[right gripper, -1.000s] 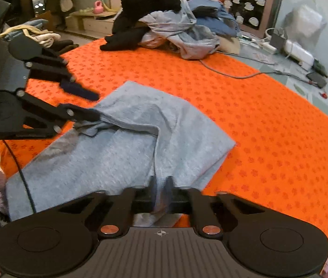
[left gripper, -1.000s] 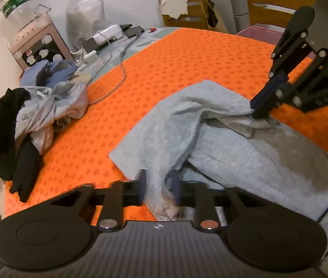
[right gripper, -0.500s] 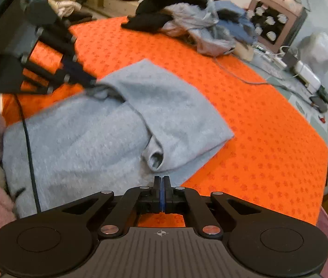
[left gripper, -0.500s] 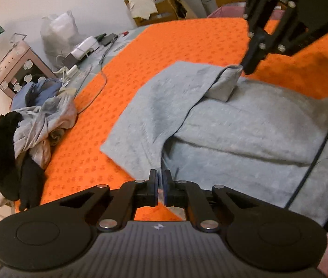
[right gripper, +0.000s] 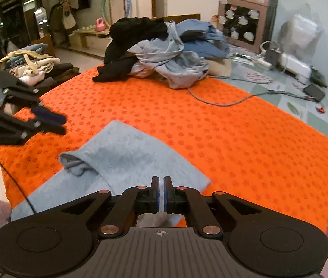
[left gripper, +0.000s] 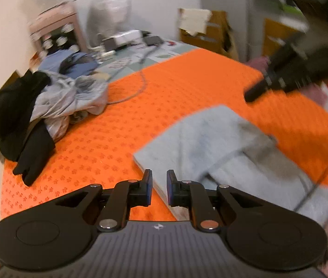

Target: Fold clothes

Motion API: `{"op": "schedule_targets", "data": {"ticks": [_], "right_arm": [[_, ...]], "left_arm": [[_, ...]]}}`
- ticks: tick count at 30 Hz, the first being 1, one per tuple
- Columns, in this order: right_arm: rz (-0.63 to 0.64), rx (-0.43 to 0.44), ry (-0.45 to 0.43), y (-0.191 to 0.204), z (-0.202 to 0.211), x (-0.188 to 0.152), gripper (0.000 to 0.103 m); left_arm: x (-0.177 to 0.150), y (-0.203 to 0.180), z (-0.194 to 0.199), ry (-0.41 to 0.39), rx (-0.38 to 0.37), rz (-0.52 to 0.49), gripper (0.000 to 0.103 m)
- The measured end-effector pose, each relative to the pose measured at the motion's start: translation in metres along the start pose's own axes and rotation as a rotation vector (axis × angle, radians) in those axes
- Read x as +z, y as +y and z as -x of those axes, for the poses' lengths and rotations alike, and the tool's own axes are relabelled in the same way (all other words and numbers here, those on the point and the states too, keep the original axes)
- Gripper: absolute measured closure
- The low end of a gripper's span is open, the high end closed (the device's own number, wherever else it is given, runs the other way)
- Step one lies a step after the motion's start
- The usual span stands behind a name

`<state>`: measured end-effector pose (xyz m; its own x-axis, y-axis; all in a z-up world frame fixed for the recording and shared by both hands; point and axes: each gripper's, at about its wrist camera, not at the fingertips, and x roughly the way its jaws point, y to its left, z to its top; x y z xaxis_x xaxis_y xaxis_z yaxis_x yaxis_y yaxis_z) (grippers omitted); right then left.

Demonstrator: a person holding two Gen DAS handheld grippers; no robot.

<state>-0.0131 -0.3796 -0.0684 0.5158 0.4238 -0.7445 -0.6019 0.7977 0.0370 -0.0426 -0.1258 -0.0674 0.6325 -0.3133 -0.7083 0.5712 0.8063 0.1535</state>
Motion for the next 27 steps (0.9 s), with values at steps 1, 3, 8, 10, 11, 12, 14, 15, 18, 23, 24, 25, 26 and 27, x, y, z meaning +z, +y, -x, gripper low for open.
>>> {"op": "schedule_targets", "data": {"ticks": [1,3,8,10,11,12,14,15,18,23,24,25,26,27], "right_arm": [[0.002,0.011,0.006,0.000,-0.006,0.001,0.097],[0.004,0.030,0.021,0.000,-0.017,0.003,0.095],[0.007,0.065,0.074,0.004,-0.042,-0.005,0.091],[0.017,0.068,0.100,0.004,-0.049,-0.011,0.089],[0.027,0.067,0.114,0.005,-0.053,-0.014,0.088],[0.037,0.066,0.127,0.005,-0.056,-0.017,0.085],[0.041,0.073,0.148,0.003,-0.057,-0.017,0.085],[0.035,0.079,0.155,0.001,-0.056,-0.016,0.085],[0.024,0.086,0.150,-0.007,-0.048,-0.008,0.084],[-0.033,0.081,0.094,-0.038,-0.039,0.003,0.065],[-0.049,0.079,0.091,-0.045,-0.040,0.005,0.061],[-0.060,0.077,0.096,-0.052,-0.042,0.006,0.059],[-0.067,0.078,0.100,-0.058,-0.046,0.006,0.058],[-0.074,0.080,0.104,-0.064,-0.049,0.006,0.055]], "left_arm": [[0.005,0.003,-0.007,0.005,-0.007,0.022,0.088],[0.013,0.006,-0.021,0.015,-0.020,0.057,0.088],[0.016,0.001,-0.046,0.049,-0.059,0.049,0.088],[0.011,-0.002,-0.053,0.073,-0.082,0.042,0.088],[0.008,-0.004,-0.056,0.086,-0.092,0.032,0.088],[0.004,-0.008,-0.060,0.102,-0.090,0.004,0.088],[-0.004,-0.017,-0.066,0.131,-0.067,-0.077,0.088],[-0.006,-0.019,-0.065,0.125,-0.061,-0.106,0.088],[-0.001,-0.011,-0.058,0.099,-0.065,-0.110,0.085],[0.013,0.013,-0.063,0.068,-0.021,-0.098,0.073],[0.015,0.019,-0.068,0.074,-0.018,-0.088,0.070],[0.017,0.025,-0.074,0.080,-0.014,-0.078,0.070],[0.019,0.031,-0.079,0.084,-0.016,-0.065,0.070],[0.021,0.036,-0.084,0.085,-0.025,-0.048,0.069]]}}
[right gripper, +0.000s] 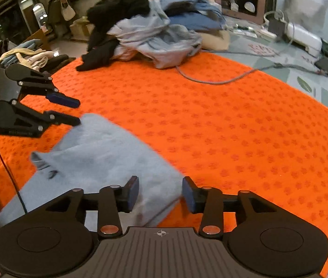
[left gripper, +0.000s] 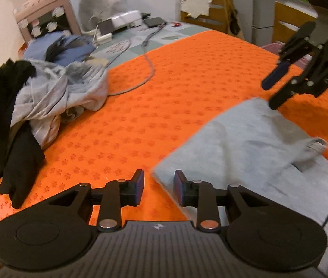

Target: Fold clothes

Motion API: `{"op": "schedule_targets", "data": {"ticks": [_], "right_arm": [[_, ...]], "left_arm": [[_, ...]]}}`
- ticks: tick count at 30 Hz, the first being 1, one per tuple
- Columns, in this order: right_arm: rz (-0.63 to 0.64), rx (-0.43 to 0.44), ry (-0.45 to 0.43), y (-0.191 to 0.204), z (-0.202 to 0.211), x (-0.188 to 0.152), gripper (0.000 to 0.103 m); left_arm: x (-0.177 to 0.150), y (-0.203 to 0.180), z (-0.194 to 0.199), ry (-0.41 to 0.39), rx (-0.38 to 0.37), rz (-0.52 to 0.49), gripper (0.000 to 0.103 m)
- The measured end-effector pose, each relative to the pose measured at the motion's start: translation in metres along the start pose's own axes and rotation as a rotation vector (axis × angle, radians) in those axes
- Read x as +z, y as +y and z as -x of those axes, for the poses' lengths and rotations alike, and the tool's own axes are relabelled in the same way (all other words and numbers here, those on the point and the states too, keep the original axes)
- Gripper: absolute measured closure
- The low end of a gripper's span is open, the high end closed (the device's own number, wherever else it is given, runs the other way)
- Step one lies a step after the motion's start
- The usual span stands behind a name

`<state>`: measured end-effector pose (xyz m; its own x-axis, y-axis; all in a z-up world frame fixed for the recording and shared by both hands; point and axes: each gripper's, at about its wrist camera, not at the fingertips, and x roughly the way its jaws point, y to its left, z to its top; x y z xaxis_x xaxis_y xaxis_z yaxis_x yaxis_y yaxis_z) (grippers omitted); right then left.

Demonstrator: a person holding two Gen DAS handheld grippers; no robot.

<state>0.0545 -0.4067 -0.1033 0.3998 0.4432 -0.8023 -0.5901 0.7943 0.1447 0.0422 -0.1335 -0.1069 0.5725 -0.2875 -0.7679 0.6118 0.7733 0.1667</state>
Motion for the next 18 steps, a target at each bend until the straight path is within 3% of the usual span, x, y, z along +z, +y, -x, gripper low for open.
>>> {"op": "schedule_targets", "data": {"ticks": [5,12,14,17,18], "right_arm": [[-0.036,0.036,0.021,-0.023,-0.018,0.003,0.050],[-0.057,0.107,0.047,-0.031,-0.035,-0.001,0.054],[-0.054,0.109,0.052,-0.031,-0.037,-0.001,0.058],[-0.061,0.118,0.057,-0.031,-0.036,-0.001,0.086],[-0.066,0.125,0.057,-0.031,-0.035,-0.001,0.087]], "left_arm": [[0.010,0.015,-0.016,0.002,-0.091,0.047,0.065],[0.012,0.020,-0.036,0.046,-0.169,0.047,0.063],[0.011,0.023,-0.040,0.052,-0.178,0.062,0.059],[0.011,0.028,-0.044,0.058,-0.194,0.102,0.057],[0.011,0.030,-0.045,0.060,-0.207,0.117,0.061]]}}
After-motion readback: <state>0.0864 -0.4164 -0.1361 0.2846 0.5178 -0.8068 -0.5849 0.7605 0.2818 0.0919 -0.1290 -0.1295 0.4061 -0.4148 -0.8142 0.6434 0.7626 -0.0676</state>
